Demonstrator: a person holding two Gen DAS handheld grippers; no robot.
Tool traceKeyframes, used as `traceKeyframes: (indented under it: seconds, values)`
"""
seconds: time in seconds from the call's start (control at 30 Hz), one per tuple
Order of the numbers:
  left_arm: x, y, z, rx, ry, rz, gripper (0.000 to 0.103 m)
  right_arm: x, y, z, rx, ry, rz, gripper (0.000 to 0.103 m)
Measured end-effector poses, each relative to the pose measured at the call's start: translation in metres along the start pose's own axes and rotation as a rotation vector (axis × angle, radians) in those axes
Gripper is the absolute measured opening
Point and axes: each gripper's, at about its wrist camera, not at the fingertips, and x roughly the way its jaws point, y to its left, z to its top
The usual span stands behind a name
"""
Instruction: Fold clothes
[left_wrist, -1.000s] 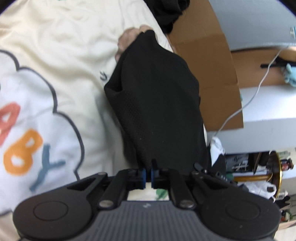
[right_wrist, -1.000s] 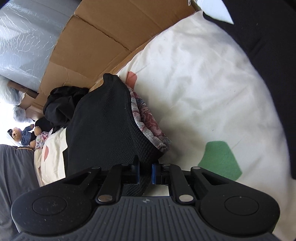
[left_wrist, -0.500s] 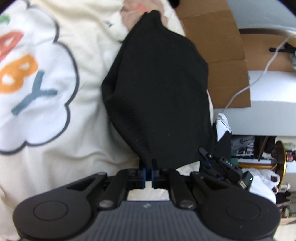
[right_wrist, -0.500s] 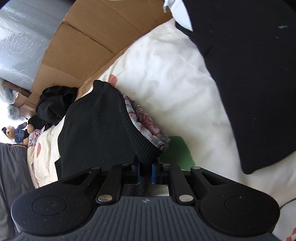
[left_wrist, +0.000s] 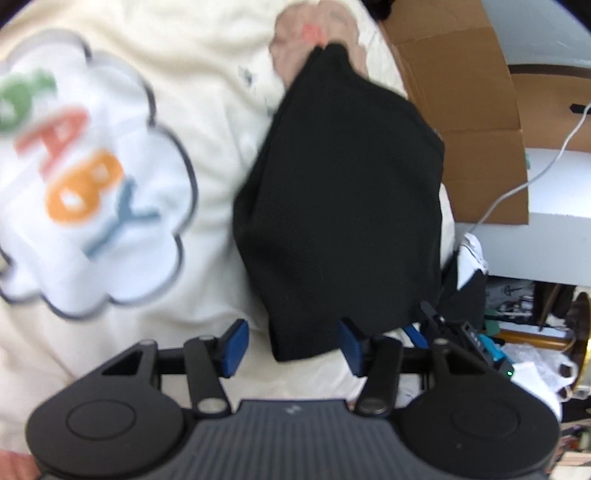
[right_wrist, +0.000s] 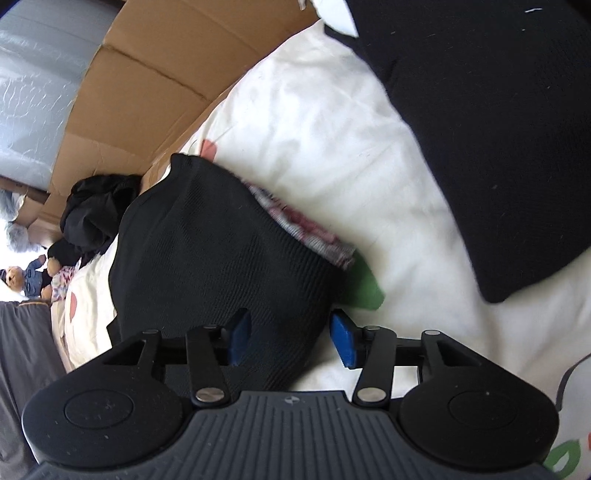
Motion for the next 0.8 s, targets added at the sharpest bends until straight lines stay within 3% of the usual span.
traceKeyframes:
  seconds: [0.17, 0.37, 0.53, 0.8]
  values:
    - [-0.015, -0.008, 0.019, 0.064, -0.041, 0.086, 0.056, -0.002, 0.003, 0.002, 0.019, -0.020, -0.015, 0.061]
    - [-0.040, -0.028, 0.055, 0.156, -0.129, 0.134, 0.056, -0.002, 0.003, 0.004, 0.029, -0.036, -0.026, 0.064]
    - [-0.035, -0.069, 0.082, 0.297, -0.161, 0.166, 0.055, -0.002, 0.001, 0.002, 0.022, -0.033, -0.046, 0.065]
    - [-0.024, -0.140, 0.108, 0.489, -0.150, 0.213, 0.055, -0.006, 0.007, 0.001, 0.007, -0.058, -0.019, 0.066]
